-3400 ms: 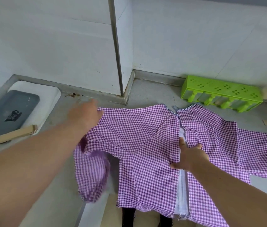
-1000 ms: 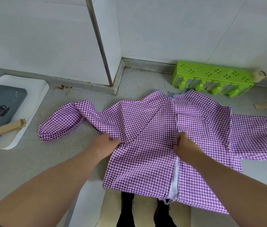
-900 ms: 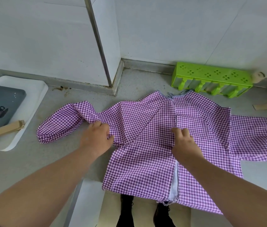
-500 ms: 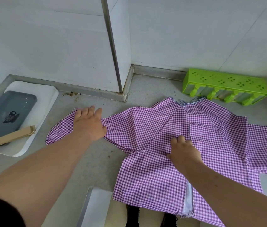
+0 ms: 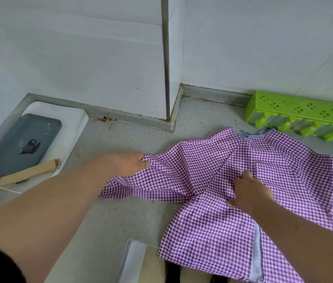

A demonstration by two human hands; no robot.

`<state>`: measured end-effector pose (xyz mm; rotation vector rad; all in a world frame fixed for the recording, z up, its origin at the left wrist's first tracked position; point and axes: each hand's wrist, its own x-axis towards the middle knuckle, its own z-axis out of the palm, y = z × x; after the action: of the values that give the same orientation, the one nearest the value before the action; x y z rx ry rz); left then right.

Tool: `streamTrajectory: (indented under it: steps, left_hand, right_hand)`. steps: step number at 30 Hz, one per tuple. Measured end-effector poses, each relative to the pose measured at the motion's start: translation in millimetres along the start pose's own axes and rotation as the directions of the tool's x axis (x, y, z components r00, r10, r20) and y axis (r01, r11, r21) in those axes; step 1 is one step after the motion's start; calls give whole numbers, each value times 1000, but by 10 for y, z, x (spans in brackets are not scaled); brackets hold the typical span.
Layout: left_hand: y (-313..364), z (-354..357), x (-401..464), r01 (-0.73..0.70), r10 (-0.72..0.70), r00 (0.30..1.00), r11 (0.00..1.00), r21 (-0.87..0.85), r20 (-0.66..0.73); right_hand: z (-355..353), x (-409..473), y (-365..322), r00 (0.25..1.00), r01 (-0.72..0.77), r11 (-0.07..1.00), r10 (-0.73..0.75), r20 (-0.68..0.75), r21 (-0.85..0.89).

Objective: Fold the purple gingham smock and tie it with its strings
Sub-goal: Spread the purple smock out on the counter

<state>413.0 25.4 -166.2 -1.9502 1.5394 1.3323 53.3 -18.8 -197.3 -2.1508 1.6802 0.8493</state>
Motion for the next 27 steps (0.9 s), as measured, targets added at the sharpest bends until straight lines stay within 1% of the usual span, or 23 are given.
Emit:
streamTrajectory:
  steps: [1, 3, 5, 6, 7, 8, 9, 10, 11, 12, 13, 14, 15, 16, 17, 18, 19, 20, 21, 24, 27]
  left_hand:
    - [-27, -32, 4, 6, -5, 1000, 1000, -15, 7]
    - [-145, -81, -11, 36, -35, 997, 999, -15, 68]
    - [-333, -150, 24, 76, -80, 994, 996, 49, 72]
    - [-409, -175, 14, 105, -109, 994, 988, 113, 28]
    - [-464, -189, 0, 141, -133, 989, 972, 186, -58]
    - [-522, -186, 17, 174, -132, 974, 956, 236, -182]
    - [-587, -175, 25, 200, -114, 942, 945, 257, -316]
    - [-629, -146, 17, 214, -73, 894, 936, 281, -441]
    - [-652, -105, -3, 216, -7, 846, 918, 331, -534]
    - [-667, -52, 0, 192, 93, 804, 894, 404, -588]
    - [-651, 15, -5, 128, 220, 773, 865, 485, -596]
    - [-612, 100, -6, 20, 351, 758, 830, 557, -550]
    - [-542, 210, 1, -107, 462, 758, 784, 611, -460]
    - [-449, 344, 7, -223, 547, 756, 731, 645, -358]
    - [-356, 493, 30, -303, 591, 760, 690, 657, -271]
    - [-269, 640, 71, -344, 593, 776, 682, 646, -213]
    - [-189, 772, 114, -338, 554, 813, 698, 631, -178]
    - [-127, 880, 151, -299, 495, 855, 715, 632, -156]
    - [-90, 963, 183, -252, 447, 882, 718, 649, -152]
    - [-139, 1014, 223, -110, 326, 925, 721, 684, -195]
    - [-216, 900, 196, 35, 148, 964, 751, 659, -219]
  right_hand:
    - [-14, 1, 0, 1000, -1, 1000, 1, 10, 4]
    - [-40, 10, -5, 999, -3, 1000, 2, 35, 10]
    - [-53, 30, -11, 999, -2, 1000, 2, 48, 5]
    - [-58, 45, -18, 999, -1, 1000, 1, 51, 3]
    - [-59, 56, -16, 998, -2, 1000, 2, 58, 1]
    - [-63, 61, -14, 998, -4, 1000, 4, 63, -1]
    - [-66, 73, -24, 998, -5, 1000, 5, 66, -3]
    - [-73, 76, -25, 998, -6, 1000, 6, 69, -4]
    - [-80, 80, -30, 998, -2, 1000, 3, 68, -1]
    - [-88, 83, -29, 997, -2, 1000, 2, 71, -1]
    - [-90, 91, -31, 997, -1, 1000, 1, 75, -3]
    - [-94, 100, -39, 997, -4, 1000, 4, 83, -4]
    - [-96, 111, -36, 996, -6, 1000, 6, 85, -2]
    - [-97, 120, -30, 996, -8, 1000, 8, 89, 0]
    - [-94, 135, -29, 996, -5, 1000, 5, 93, 1]
    - [-86, 153, -19, 995, 1, 1000, -1, 95, 3]
    - [-64, 181, 4, 996, 10, 1000, -10, 92, 4]
    - [-40, 204, 28, 996, 24, 1000, -24, 83, 2]
    - [-7, 226, 56, 996, 48, 999, -48, 70, 0]
    - [53, 237, 113, 996, 85, 996, -84, 42, -6]
    - [33, 179, 110, 996, 93, 996, -93, 9, 12]
